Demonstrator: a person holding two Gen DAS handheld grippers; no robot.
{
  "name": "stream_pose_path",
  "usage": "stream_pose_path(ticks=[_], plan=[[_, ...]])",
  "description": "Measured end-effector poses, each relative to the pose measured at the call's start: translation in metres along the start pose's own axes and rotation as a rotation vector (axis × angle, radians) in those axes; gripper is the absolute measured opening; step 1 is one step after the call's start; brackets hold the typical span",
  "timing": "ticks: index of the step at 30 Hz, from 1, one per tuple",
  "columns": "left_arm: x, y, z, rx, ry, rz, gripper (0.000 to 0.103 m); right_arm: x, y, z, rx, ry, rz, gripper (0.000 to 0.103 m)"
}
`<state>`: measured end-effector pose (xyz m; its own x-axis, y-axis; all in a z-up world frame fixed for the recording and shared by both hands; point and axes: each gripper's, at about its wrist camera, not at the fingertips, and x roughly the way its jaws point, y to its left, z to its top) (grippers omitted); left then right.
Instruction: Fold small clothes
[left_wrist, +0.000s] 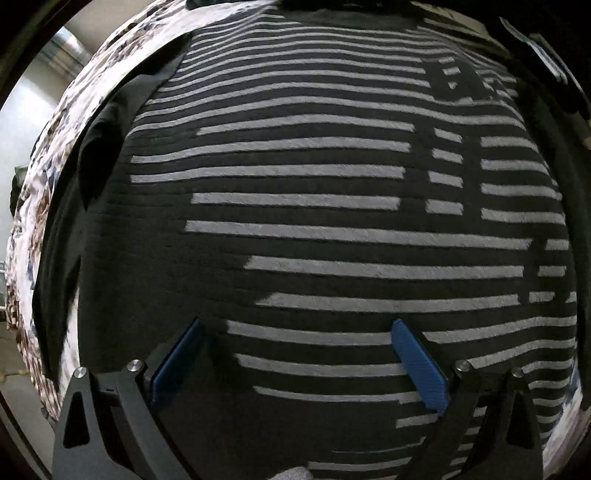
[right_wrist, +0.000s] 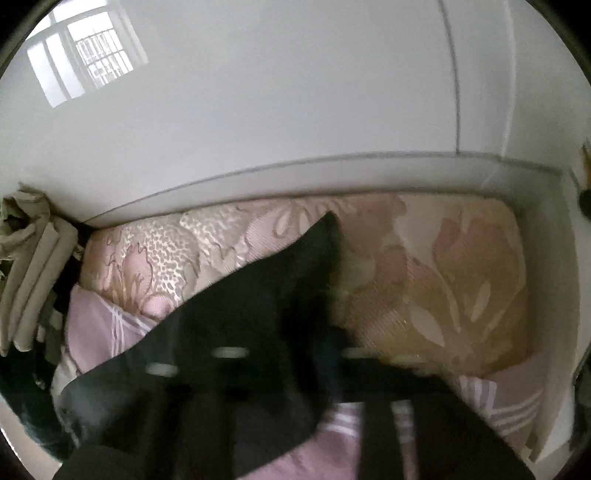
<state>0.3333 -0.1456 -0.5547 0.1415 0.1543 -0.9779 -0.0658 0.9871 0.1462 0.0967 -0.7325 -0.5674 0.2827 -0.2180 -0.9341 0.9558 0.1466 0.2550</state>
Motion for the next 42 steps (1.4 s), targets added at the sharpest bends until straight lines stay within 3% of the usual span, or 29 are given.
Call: stream_pose_path(ticks=[5,9,11,14,17,19,22,26,32,33,35,38,42], plan=[[-0.019,0.041,-0.008,-0.058,-0.011,-0.021,0.103,-0.046,0.078,-0.016,-0.232,-0.102,0.024,0.012],[-0.042,0.089,-0.025,-0.115,-0.045,-0.011,0.103,-0.117,0.173,-0.064,-0.501,-0.144,0.177,0.012],[-0.052,0.113,-0.036,-0.152,-0.052,-0.004,0.103,-0.154,0.221,-0.104,-0.646,-0.141,0.281,0.012],[-0.068,0.158,-0.055,-0.238,-0.052,0.004,0.103,-0.201,0.287,-0.195,-0.911,-0.103,0.429,0.012],[-0.077,0.208,-0.084,-0.342,-0.05,0.041,0.103,-0.228,0.325,-0.319,-1.222,-0.039,0.549,0.012],[-0.076,0.233,-0.101,-0.406,-0.04,0.065,0.103,-0.23,0.325,-0.413,-1.459,-0.017,0.596,0.012],[-0.065,0.271,-0.123,-0.504,0.002,0.102,0.103,-0.215,0.285,-0.529,-1.755,0.057,0.602,0.012],[-0.053,0.307,-0.15,-0.582,0.046,0.145,0.103,-0.181,0.221,-0.618,-2.009,0.149,0.52,0.012],[-0.033,0.336,-0.169,-0.617,0.089,0.173,0.103,-0.149,0.151,-0.671,-2.195,0.184,0.385,0.012],[-0.031,0.343,-0.169,-0.628,0.09,0.168,0.103,-0.147,0.149,-0.669,-2.228,0.208,0.346,0.016],[-0.027,0.355,-0.17,-0.661,0.096,0.149,0.103,-0.14,0.137,-0.671,-2.254,0.335,0.296,0.02],[-0.016,0.373,-0.167,-0.735,0.11,0.097,0.103,-0.142,0.129,-0.666,-2.2,0.596,0.331,0.049],[0.0,0.395,-0.162,-0.874,0.106,-0.041,0.103,-0.14,0.136,-0.631,-1.964,0.674,0.313,0.051]])
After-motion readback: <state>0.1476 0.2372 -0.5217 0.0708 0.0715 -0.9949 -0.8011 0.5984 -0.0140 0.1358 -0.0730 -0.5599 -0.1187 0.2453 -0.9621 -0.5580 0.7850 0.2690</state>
